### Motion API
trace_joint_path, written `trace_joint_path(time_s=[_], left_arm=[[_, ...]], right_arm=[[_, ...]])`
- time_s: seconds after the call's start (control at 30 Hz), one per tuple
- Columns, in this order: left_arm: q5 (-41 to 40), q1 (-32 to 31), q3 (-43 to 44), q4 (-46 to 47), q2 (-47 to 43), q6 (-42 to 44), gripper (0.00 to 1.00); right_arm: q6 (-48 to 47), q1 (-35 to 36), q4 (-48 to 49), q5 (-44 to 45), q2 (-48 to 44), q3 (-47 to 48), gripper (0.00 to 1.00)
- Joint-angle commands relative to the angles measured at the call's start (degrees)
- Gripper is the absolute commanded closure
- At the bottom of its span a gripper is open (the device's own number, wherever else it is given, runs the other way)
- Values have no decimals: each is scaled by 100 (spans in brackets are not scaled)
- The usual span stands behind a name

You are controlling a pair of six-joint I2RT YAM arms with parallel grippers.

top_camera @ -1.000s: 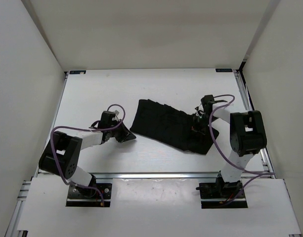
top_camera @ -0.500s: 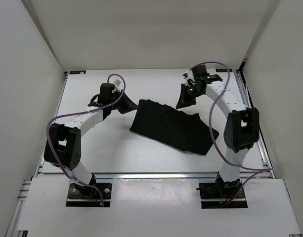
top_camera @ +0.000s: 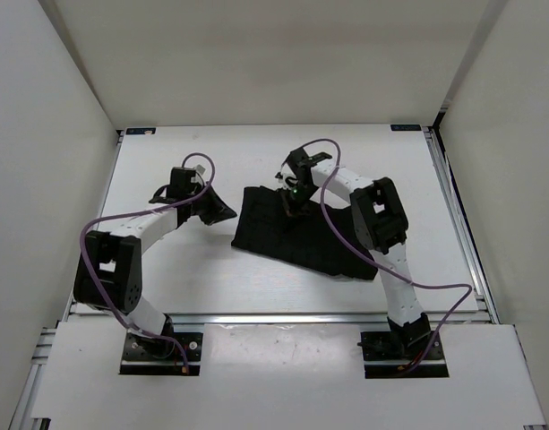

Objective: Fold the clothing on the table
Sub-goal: Fold the skirt

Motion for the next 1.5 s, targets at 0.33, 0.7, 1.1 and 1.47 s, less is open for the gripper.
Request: trace_joint_path(time_s=[0.33, 0.7, 1.1, 1.47], left_arm=[[247, 663, -419, 114, -751, -40, 100], [-682, -172, -779, -1070, -1488, 591, 99], [-1256, -506, -2273, -1109, -2202, 514, 76], [-737, -708, -2608, 17, -1455, 144, 79]], right_arm=[[-1014, 805, -408, -1078, -1007, -875, 93], [-794, -2232, 110, -1025, -3802, -3050, 26], [-777, -3932, 892, -446, -4569, -5496, 23], [-548, -4101, 1701, 82, -4315, -5770, 24]])
